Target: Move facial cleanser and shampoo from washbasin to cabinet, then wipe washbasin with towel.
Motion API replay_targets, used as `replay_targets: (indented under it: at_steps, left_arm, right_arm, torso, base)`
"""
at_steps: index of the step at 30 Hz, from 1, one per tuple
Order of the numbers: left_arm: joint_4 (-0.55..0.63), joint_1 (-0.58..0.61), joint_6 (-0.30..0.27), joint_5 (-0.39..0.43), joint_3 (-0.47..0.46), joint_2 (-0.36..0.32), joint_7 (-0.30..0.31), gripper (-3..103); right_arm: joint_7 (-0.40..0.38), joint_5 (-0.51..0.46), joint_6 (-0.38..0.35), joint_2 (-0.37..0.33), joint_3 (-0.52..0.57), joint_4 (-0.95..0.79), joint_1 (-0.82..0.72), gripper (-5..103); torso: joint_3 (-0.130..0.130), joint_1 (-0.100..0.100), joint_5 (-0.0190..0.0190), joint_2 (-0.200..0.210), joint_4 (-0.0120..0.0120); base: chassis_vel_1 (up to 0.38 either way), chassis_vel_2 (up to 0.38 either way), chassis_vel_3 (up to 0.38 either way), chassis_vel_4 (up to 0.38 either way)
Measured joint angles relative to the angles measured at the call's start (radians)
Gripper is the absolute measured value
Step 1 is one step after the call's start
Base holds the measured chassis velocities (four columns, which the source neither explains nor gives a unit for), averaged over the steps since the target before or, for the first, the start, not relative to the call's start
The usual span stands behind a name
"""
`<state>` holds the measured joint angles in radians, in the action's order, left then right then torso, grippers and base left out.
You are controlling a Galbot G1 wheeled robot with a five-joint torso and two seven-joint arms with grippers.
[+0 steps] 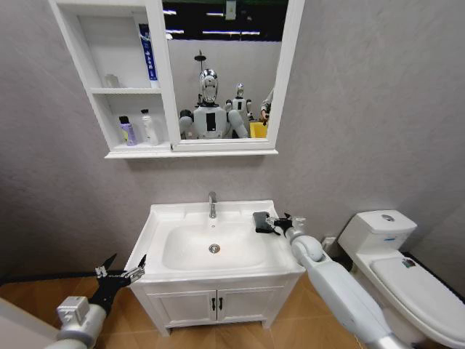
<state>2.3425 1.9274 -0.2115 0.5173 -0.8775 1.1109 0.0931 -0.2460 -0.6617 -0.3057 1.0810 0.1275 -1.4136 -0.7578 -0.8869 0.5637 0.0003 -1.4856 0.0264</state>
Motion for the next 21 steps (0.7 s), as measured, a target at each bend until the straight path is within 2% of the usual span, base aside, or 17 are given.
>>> replay_targets:
  at_steps: [6,15,20,21]
  left_arm:
    - [0.000,0.000,0.000,0.000,0.000,0.000,0.000,100]
    - [0.000,0.000,0.000,0.000,0.000,0.000,0.001,100]
    - [0.000,0.000,0.000,0.000,0.000,0.000,0.001,100]
    - [0.000,0.000,0.000,0.000,0.000,0.000,0.001,100]
  right_arm:
    - [0.012,0.027,0.018,0.063,-0.041,0.124,0.075,100]
    - [-0.008,0.008,-0.005,0.080,-0.046,0.149,0.077,101]
    - [-0.031,-0.002,-0.015,0.097,-0.056,0.173,0.077,85]
    - [-0.032,-0.002,-0.017,0.097,-0.059,0.179,0.077,85]
  torso:
    - [0.000,0.000,-0.0004,0.000,0.0000]
    - [0.000,0.000,-0.0004,0.000,0.0001]
    - [0.000,0.000,-0.0003,0.000,-0.0001]
    - [0.000,0.000,-0.0004,0.000,0.0000]
  base:
    - [0.000,0.000,0.000,0.000]
    - [0.000,0.000,0.000,0.000]
    - [0.000,0.000,0.000,0.000]
    - [0.000,0.000,0.000,0.000]
